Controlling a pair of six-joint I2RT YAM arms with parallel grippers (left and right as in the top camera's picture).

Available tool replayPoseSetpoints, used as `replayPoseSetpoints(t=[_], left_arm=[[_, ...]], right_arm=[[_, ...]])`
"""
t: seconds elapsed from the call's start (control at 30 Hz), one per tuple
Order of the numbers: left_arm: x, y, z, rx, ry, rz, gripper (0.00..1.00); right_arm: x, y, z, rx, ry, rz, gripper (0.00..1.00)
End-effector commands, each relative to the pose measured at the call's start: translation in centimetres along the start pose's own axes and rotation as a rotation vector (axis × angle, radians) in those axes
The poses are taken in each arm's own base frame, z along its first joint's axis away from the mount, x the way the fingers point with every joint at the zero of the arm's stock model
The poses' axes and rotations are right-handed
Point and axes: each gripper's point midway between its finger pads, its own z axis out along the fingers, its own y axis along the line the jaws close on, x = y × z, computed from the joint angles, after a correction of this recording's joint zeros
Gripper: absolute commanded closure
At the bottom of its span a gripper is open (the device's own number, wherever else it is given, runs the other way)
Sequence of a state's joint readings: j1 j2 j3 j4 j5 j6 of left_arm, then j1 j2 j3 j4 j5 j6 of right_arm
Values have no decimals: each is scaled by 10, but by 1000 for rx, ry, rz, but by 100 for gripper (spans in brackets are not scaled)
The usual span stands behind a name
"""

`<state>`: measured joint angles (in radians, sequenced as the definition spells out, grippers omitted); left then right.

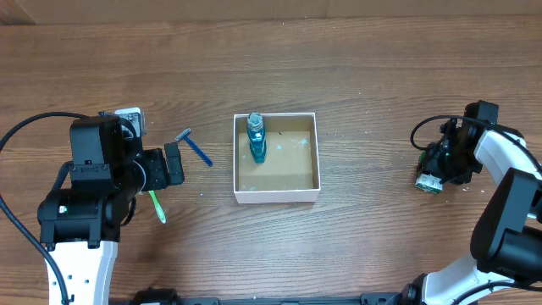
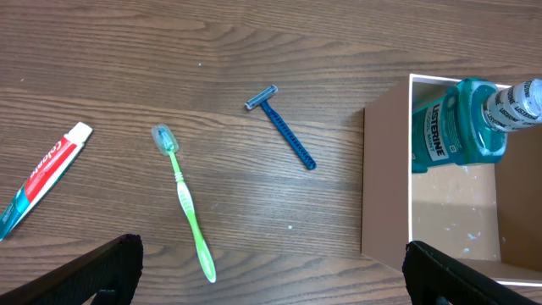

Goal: Pack container
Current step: 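Carry the soap package into the box beside the bottle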

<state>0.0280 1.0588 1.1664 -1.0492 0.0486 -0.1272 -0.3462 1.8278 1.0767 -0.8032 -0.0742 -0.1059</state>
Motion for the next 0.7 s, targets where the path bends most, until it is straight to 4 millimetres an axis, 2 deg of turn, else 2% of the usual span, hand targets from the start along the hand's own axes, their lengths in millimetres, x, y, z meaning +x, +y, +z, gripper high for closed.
replayPoseSetpoints(t=[0.0,0.2,0.3,0.33,0.43,0.5,0.53,0.6,0.67], left_arm=[[-7,-1,-5,-3,-20,18,0],[-7,-1,-5,-3,-21,18,0],[-7,-1,-5,-3,-21,18,0],[-7,0,-5,-3,-21,18,0],[-7,-1,-5,-3,-21,18,0],[-7,0,-5,-3,-21,18,0],[-7,0,-5,-3,-20,18,0],[-6,0,-5,-4,-20,18,0],[-6,0,-5,-3,-20,18,0]], right_arm=[[15,5,15,-27,56,0,60],[11,5,13,-26,46,40,60],[1,6,3,-25,36,63,73],[-5,8,-5,-25,30,85,74],[-24,15,-35,-15,5,120,75],[-40,27,-71,-3,-32,124,78],[-47,40,-93,-8,-58,100,83],[-53,70,-130,-26,-110,62,83],[-51,107,-162,-52,-166,-29,87]])
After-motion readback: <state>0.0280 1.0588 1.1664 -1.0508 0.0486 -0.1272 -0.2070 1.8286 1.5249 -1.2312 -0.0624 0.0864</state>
